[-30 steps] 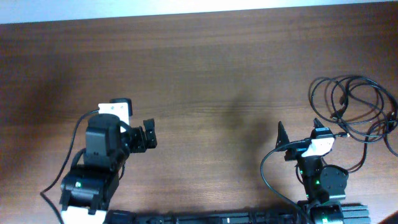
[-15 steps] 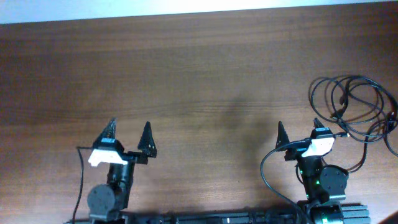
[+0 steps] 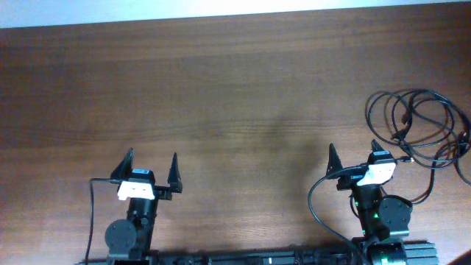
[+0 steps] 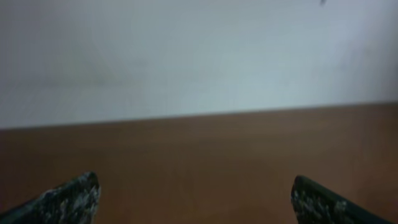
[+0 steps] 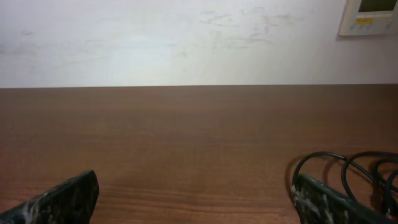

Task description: Untangle cables

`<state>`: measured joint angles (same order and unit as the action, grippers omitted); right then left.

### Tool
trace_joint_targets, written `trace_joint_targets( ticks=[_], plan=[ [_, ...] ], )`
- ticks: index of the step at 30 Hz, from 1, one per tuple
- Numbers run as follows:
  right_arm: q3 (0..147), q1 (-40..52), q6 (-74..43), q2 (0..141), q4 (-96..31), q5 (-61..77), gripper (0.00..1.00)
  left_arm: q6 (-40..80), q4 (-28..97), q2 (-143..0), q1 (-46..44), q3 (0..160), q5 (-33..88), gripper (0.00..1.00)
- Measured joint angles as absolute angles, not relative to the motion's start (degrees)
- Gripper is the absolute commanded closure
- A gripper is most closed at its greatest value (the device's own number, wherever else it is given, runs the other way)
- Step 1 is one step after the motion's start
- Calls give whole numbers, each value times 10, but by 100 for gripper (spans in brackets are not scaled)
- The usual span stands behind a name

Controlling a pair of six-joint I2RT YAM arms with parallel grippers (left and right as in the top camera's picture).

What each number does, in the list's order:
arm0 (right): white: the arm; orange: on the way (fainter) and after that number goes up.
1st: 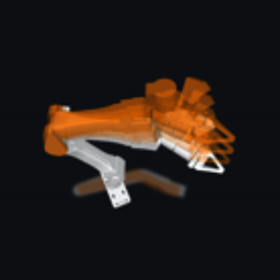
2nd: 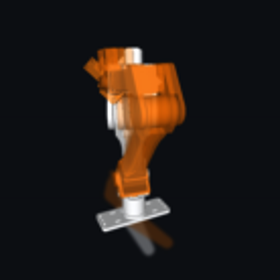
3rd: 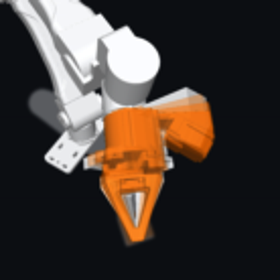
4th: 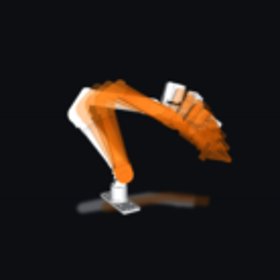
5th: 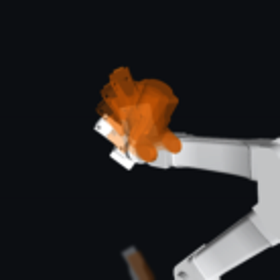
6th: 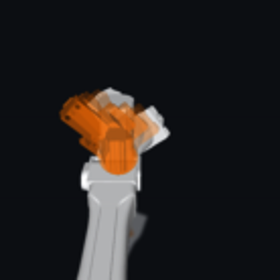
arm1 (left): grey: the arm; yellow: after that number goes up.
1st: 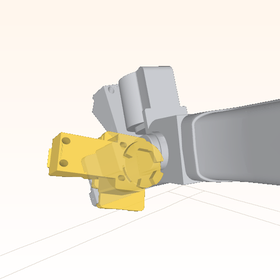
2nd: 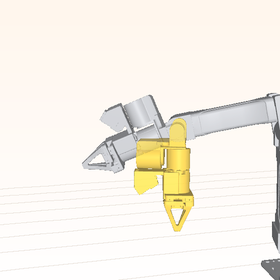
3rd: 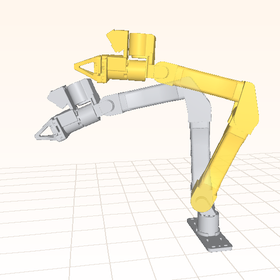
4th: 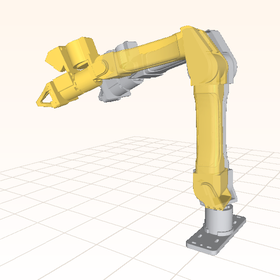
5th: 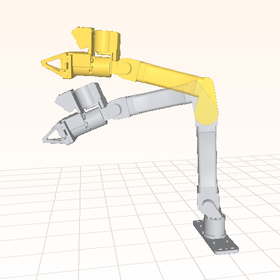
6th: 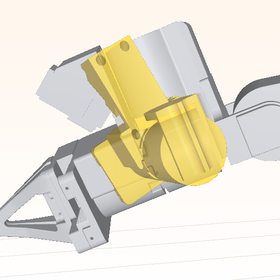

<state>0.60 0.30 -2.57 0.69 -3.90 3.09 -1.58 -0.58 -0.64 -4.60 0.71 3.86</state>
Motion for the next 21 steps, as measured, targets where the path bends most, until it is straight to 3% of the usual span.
trace_joint_targets(
  ticks=[2,21],
  plan=[
    [6,3,-26,7,-39,31,2,-25,38,-6,-45,6,41,1],
    [6,3,-26,7,-39,31,1,-35,39,-6,-45,6,41,1]
  ],
)
